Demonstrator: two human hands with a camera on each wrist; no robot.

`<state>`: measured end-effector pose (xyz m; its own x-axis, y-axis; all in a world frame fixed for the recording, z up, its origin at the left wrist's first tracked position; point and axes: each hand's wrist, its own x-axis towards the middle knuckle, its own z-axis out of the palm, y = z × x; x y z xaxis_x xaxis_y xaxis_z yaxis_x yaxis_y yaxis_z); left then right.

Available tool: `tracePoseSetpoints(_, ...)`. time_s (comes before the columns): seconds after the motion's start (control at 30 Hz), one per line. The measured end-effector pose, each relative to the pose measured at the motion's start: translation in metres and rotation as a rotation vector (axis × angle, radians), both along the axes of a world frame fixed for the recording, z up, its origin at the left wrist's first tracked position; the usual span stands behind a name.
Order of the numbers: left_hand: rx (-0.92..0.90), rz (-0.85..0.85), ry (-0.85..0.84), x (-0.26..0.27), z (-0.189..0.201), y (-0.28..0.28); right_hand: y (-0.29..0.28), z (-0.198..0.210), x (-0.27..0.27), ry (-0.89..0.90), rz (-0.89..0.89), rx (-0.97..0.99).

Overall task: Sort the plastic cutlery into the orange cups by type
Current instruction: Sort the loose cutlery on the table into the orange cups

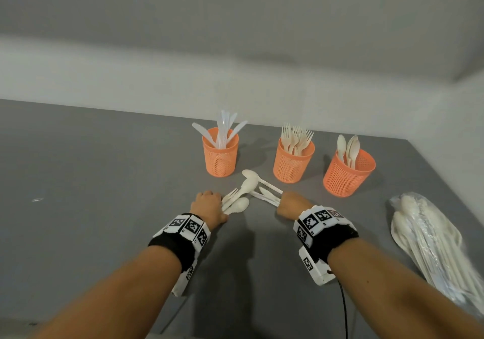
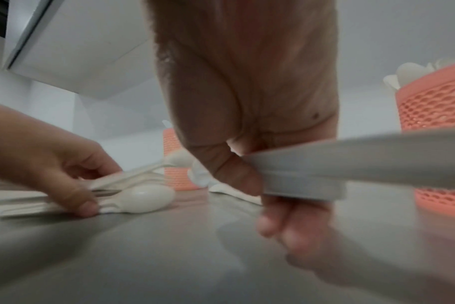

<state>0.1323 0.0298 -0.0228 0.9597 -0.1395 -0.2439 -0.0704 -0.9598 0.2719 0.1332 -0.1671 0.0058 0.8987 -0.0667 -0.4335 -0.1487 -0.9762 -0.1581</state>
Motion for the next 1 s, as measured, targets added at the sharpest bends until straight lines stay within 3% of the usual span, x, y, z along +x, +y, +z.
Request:
tracePoseSetpoints(0.3, 0.095, 0.048, 0.084, -0.011, -0.007, -0.004, -0.011, 0.008, 0.026, -0.075, 0.04, 0.088)
tracePoseSetpoints(0.53, -0.05, 0.114, 0.136, -0.021, -0.002, -0.001, 0.0, -0.011, 0.028, -0.163, -0.023, 0.076)
tracePoseSetpoints(0.73, -0.017, 0.053, 0.122, -0.025, -0.002, 0.001, 0.0, -0.013, 0.019, -0.099, -0.007, 0.006)
tracePoseSetpoints(0.9, -0.274, 0.083, 0.058, -0.026, 0.016, 0.004, -0.007, -0.016, 0.001, -0.095, 0.011, 0.013)
tracePoseSetpoints(1.0, -0.669, 0.183, -0.053, -0.022, 0.023, 0.002, -0.014, -0.015, -0.004, -0.035, 0.004, 0.161)
